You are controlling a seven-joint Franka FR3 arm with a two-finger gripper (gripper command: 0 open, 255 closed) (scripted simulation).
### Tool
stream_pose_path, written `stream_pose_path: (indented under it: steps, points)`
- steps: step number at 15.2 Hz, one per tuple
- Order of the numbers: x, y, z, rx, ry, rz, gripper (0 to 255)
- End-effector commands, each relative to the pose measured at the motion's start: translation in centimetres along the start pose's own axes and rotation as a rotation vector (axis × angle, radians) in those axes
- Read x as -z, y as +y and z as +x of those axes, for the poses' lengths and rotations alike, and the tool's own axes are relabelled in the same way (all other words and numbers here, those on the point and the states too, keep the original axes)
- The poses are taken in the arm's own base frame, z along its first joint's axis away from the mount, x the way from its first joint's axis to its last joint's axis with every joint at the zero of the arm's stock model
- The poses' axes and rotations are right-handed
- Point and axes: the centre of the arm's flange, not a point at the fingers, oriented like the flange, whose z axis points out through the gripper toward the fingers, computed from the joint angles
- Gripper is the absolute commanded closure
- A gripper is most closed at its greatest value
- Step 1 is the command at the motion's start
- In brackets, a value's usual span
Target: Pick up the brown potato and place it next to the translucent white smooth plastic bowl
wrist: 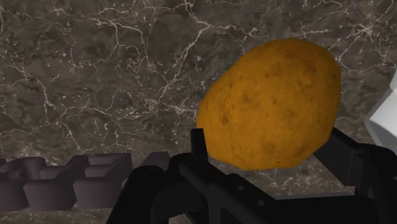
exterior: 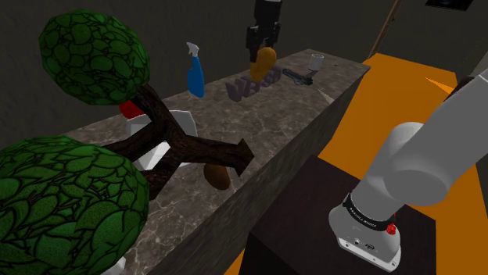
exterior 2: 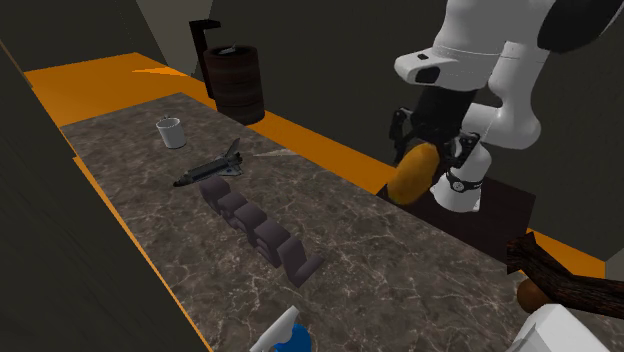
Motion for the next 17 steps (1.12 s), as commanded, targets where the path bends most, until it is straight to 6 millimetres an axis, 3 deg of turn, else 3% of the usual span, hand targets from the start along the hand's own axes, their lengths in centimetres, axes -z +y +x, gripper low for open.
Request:
stream_pose_path:
  steps: [1,11,17]
  points:
    - [0.2,-2.4,-0.5,-0.001,0.0,0.0,255]
    - [1.0,-15.2,-3.6,-0.001,0.0,0.0,255]
    - [-2.1,-15.3,-3.7,-0.001,0.0,0.0,255]
